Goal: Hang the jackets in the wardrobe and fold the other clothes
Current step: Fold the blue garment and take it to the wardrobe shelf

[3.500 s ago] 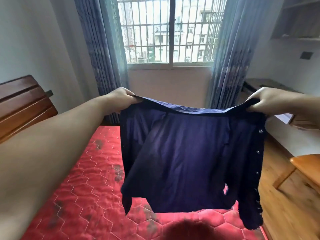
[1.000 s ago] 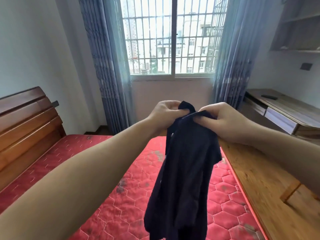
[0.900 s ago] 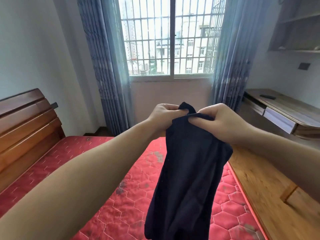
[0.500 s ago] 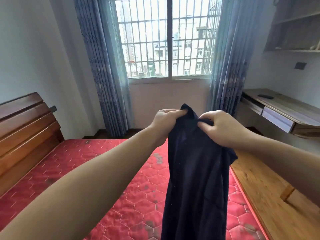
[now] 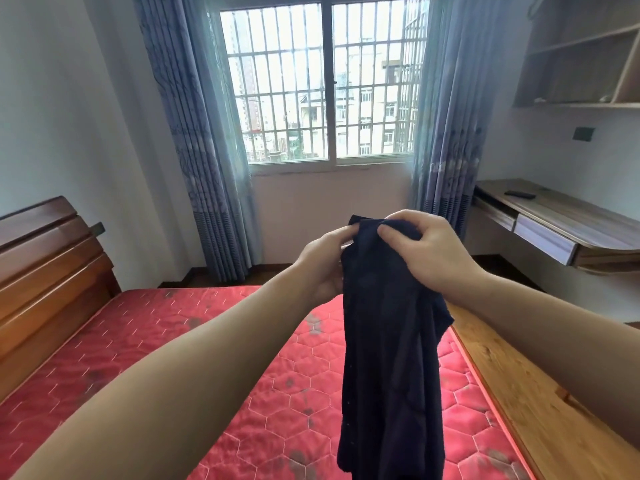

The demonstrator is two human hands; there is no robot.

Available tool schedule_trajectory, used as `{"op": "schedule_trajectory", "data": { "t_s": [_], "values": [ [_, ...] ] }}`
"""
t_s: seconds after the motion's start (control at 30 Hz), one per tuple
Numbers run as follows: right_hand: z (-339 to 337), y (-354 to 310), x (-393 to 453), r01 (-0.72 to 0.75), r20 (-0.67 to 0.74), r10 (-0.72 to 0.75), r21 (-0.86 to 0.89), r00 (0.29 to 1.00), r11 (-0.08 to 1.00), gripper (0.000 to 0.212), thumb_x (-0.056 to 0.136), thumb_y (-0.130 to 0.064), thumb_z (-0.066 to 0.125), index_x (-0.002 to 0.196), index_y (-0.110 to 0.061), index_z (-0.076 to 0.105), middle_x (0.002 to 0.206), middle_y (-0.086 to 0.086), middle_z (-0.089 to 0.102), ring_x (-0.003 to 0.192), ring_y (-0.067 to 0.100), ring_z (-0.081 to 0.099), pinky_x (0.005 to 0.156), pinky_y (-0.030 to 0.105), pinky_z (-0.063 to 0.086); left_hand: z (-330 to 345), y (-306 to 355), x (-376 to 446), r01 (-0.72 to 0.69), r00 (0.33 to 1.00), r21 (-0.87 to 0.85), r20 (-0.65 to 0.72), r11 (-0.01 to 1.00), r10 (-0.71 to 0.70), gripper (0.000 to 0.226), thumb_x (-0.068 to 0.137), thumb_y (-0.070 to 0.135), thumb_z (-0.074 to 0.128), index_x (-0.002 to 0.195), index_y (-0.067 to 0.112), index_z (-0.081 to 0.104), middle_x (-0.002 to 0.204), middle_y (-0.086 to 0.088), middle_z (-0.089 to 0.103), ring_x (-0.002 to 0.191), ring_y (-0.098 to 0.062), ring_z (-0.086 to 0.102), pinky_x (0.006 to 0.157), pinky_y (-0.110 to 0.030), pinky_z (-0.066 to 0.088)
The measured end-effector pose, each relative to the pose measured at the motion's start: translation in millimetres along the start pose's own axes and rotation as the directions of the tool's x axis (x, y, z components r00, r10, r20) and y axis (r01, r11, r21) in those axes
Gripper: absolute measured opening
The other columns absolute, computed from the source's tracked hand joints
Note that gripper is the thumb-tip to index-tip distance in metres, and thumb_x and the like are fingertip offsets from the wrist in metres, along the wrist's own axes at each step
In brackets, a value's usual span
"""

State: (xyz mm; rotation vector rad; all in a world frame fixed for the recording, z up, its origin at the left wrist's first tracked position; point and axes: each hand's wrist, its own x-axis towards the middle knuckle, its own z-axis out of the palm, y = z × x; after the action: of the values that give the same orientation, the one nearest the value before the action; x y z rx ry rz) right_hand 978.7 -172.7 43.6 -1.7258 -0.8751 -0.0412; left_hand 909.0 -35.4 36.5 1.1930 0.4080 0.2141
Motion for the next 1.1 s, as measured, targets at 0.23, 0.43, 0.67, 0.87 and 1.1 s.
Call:
{"op": "schedule_trajectory", "data": {
  "t_s": [0.23,0.43,0.67,0.87,1.1],
  "values": [
    [6.6,-0.4,-0.4,0.001,-0.143,0.019,0.137,0.990,0.991,0.008,0.089,-0.021,0.067,0.087,-0.021,0.075,0.084,-0.004,0.074,0.087,0.015,0.069,0.087,0.044,0.055,13.6,-2.5,-4.9,-0.125,0.992,0.017,0.006,0.992,0.125,0.038,0.091,0.041,0.063,0.114,0.011,0.071,0.081,0.001,0.071,0.070,-0.014,0.066,0.066,-0.028,0.054],
    [2.1,-3.9,0.3,-0.002,-0.090,0.020,0.197,0.996,0.980,0.008,0.089,-0.020,0.067,0.088,-0.015,0.074,0.085,0.006,0.074,0.085,0.022,0.070,0.083,0.047,0.056,7.2,-4.2,-9.7,-0.337,0.940,0.183,0.124,0.923,0.319,0.023,0.092,0.022,0.065,0.110,0.009,0.072,0.093,-0.003,0.075,0.078,-0.012,0.071,0.062,-0.021,0.054],
    [-38.0,-10.9,5.7,-0.169,0.605,0.241,-0.175,0.759,0.970,0.015,0.087,-0.020,0.070,0.098,-0.009,0.072,0.096,0.008,0.075,0.090,0.022,0.072,0.079,0.033,0.058,-21.9,13.1,-11.8,-0.360,0.932,0.392,0.189,0.847,0.308,0.019,0.096,0.012,0.059,0.110,0.008,0.071,0.097,-0.008,0.073,0.083,-0.017,0.069,0.073,-0.028,0.060],
    [-23.5,-7.4,-9.2,0.483,0.768,0.433,-0.636,0.471,0.602,0.029,0.077,-0.041,0.060,0.093,-0.018,0.066,0.087,-0.003,0.072,0.083,0.019,0.067,0.082,0.036,0.056,-34.0,26.3,-17.8,-0.287,0.941,0.463,0.300,0.839,0.157,0.019,0.095,0.008,0.058,0.110,0.005,0.070,0.096,-0.008,0.074,0.083,-0.017,0.071,0.076,-0.028,0.059],
    [-40.8,-10.0,-5.6,0.858,0.837,0.187,-0.500,0.514,-0.119,0.032,0.089,-0.044,0.044,0.100,-0.020,0.062,0.113,-0.002,0.052,0.100,0.023,0.056,0.074,0.035,0.045,-47.8,36.0,-23.3,-0.305,0.934,0.491,0.322,0.816,0.155,0.025,0.096,0.002,0.053,0.118,-0.002,0.065,0.093,-0.002,0.075,0.080,-0.012,0.072,0.068,-0.019,0.056]
  ]
}}
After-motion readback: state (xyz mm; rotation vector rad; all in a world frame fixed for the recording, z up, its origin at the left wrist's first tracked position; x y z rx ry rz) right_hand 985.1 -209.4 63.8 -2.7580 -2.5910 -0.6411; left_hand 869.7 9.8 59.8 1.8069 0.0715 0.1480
